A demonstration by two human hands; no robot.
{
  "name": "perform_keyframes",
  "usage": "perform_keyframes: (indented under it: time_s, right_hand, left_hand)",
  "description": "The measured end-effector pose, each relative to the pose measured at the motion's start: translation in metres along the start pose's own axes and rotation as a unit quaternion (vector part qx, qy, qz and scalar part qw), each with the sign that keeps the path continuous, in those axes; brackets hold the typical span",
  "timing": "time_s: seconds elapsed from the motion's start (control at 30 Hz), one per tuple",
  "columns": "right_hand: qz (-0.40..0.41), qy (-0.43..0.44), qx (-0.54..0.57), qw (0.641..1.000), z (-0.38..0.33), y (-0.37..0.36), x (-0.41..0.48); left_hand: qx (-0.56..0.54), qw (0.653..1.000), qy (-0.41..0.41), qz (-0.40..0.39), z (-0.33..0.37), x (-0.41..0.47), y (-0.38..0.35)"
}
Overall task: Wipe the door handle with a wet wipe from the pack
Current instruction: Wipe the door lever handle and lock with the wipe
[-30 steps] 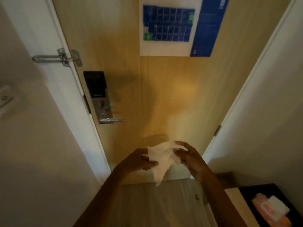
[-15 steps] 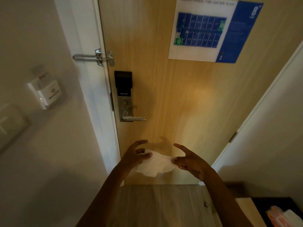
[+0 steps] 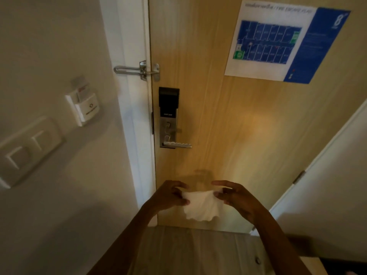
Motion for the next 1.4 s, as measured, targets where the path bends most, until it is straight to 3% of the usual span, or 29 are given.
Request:
perform_keyframes:
  time_s: [0.27,0.47,0.57,0.7,0.8,0.93,1.13,1.27,1.4]
  right_hand:
    - [-0.024,0.031,-0.166,0.985,0.007,-0.006,0.015]
    - [-0.044,0.075,-0.343,0.935,0.010,-0.014,0.029]
    - [-0.042,0.093,-0.375,0.921,0.007,-0.014,0.033]
    - [-0.029,0.074,-0.309,0.948,0.011,-0.007,0.042]
    - [0.000,0.046,-0.122,0.992,0.010,-0.010,0.044]
    - [0.041,-0.024,0.047,0.998,0.016,-0.014,0.052]
    - [0.005,-0.063,0.137,0.989,0.016,-0.014,0.064]
    - [-0.063,-0.090,0.127,0.986,0.008,-0.007,0.073]
    - [-0.081,-0.110,0.140,0.981,0.008,-0.002,0.081]
  left_hand:
    - [0.110,0.987,-0.052,0.105,-0.007,0.009,0.013]
    - [0.123,0.984,-0.042,0.123,-0.005,0.013,0.023]
    - [0.114,0.984,-0.042,0.128,-0.006,0.015,0.029]
    - [0.077,0.985,-0.054,0.143,-0.003,0.017,0.036]
    - [0.030,0.988,-0.052,0.146,0.004,0.019,0.039]
    - [-0.047,0.991,-0.035,0.117,0.010,0.025,0.035]
    - [-0.108,0.984,0.009,0.139,0.013,0.033,0.032]
    - [-0.130,0.979,0.063,0.144,0.020,0.038,0.030]
    - [-0.136,0.972,0.096,0.168,0.026,0.042,0.024]
Point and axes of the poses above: each hand's wrist, its own x-axis towards the middle knuckle, its own y-axis out of the back of the hand, z = x × y, the point moved 3 cm from there along x, towards the middle knuckle, and after that the axes turned 13 degrees about y, right-handed, at the moved point
